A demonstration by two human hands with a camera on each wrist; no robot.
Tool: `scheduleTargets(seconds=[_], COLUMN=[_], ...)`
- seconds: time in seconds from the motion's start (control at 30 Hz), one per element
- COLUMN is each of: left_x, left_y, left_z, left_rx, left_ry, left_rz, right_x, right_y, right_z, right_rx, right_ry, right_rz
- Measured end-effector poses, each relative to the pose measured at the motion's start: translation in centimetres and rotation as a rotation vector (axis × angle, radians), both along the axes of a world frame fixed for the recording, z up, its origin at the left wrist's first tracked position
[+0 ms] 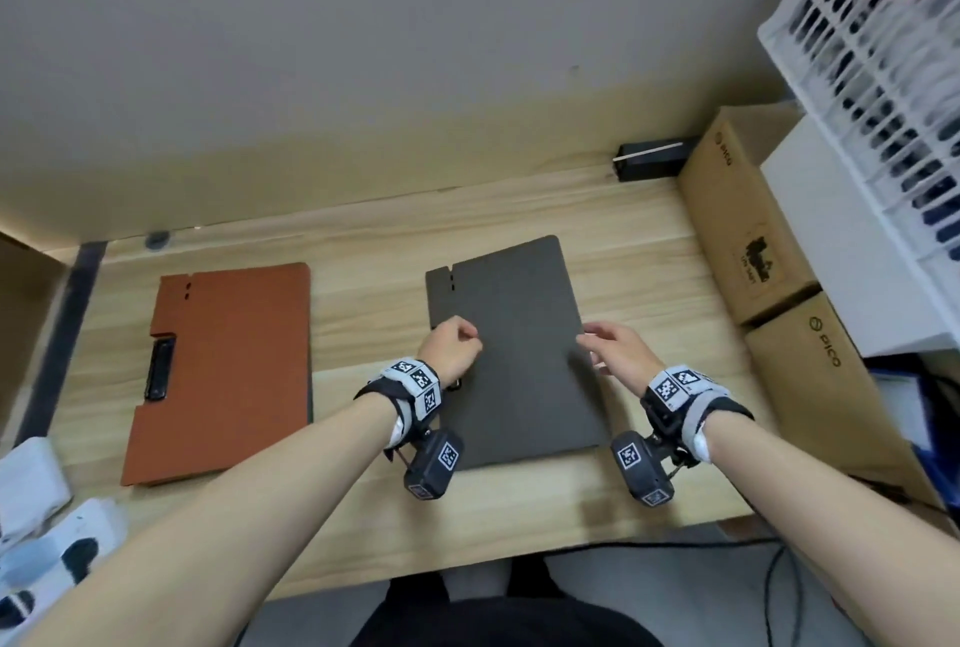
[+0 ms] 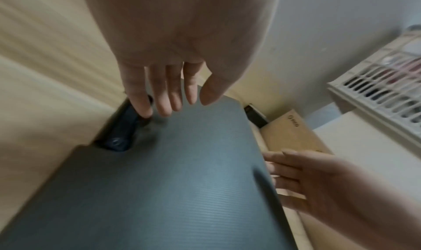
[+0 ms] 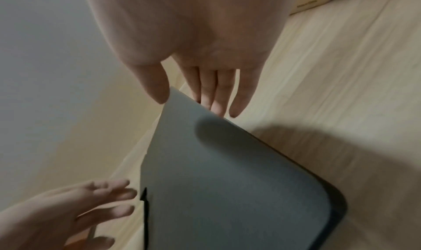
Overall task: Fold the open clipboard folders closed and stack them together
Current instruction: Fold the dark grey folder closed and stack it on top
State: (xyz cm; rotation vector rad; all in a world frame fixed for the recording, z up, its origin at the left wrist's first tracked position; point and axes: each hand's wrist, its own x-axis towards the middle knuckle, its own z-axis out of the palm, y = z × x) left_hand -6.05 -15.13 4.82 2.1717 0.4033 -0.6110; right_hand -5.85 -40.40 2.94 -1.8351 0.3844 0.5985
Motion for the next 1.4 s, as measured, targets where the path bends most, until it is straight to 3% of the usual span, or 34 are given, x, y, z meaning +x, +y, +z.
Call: scheduleTargets(seconds=[0.17, 0.33, 0.47, 0.53, 0.73, 0.97, 1.07, 1.23, 1.4], left_x=[-2.5, -3.7, -3.0, -3.1, -3.6, -3.2, -2.7, -4.0, -6.6], left_y=[3.7, 4.2, 5.6, 7.1, 12.4, 18.9, 23.6, 30.7, 37.8], left_z=[-3.7, -5.0, -4.4, -3.9, -2.7, -1.9, -4.9, -2.7, -2.2], left_rx=[0.131, 0.003, -0.176, -0.175, -0.246, -0.185, -0.246, -0.213, -0.062], left_ry=[0.147, 0.256, 0.288, 0.335, 0.410, 0.149, 0.114, 0.032, -0.031], left_rz=[0.045, 0.173, 0.314, 0.341, 0.387, 0.493, 0.480, 0.544, 0.633], right_x=[-0.2, -0.2, -0.1, -0.3, -0.7, 1.9, 3.1, 3.8, 2.1], right_y=[1.0, 2.0, 3.0, 3.4, 7.4, 16.7, 20.9, 29.2, 37.4], right_z=[-2.9, -4.7, -5.0, -5.8, -5.1, 0.1, 0.8, -0.5, -3.0], right_rx=[-0.201, -0.329, -0.328, -0.301, -0.178, 0.077, 0.109, 0.098, -0.029], right_ry=[-0.011, 0.013, 0.140, 0.187, 0.139, 0.115, 0.118, 0.093, 0.064], right_rz=[0.148, 0.167, 0.073, 0.094, 0.050, -0.065, -0.009, 0.056, 0.217])
